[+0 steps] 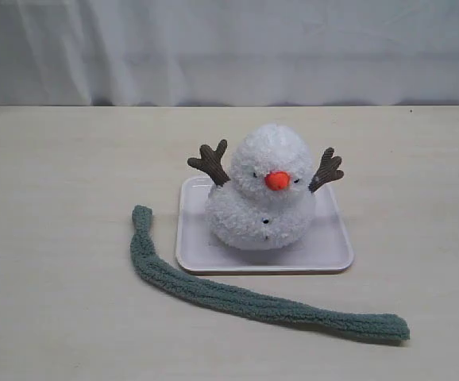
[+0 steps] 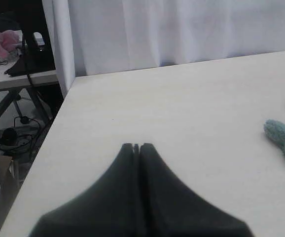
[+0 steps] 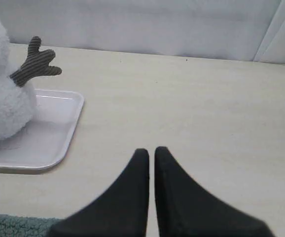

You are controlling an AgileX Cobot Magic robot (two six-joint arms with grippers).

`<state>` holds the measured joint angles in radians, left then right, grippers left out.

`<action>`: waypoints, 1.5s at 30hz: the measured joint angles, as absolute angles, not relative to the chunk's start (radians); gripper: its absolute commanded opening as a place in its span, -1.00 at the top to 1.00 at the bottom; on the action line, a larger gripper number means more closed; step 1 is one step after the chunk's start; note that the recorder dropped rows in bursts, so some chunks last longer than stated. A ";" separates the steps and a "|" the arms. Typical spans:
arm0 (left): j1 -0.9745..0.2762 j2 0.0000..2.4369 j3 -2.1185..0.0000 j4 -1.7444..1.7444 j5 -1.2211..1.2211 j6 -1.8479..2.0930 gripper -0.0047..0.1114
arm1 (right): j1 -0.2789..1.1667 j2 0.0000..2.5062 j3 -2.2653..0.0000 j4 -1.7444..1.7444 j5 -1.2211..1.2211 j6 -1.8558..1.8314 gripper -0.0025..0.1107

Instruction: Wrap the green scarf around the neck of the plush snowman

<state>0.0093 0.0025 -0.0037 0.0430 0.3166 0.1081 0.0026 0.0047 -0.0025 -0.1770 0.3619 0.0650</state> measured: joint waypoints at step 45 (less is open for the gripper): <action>0.009 0.003 -0.004 0.043 0.317 0.108 0.92 | 0.003 0.782 -0.694 -0.311 0.481 0.318 -0.19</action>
<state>0.0093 0.0025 -0.0037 0.0430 0.3166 0.1081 0.0026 0.7816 -0.6942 -0.3109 0.4807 0.3183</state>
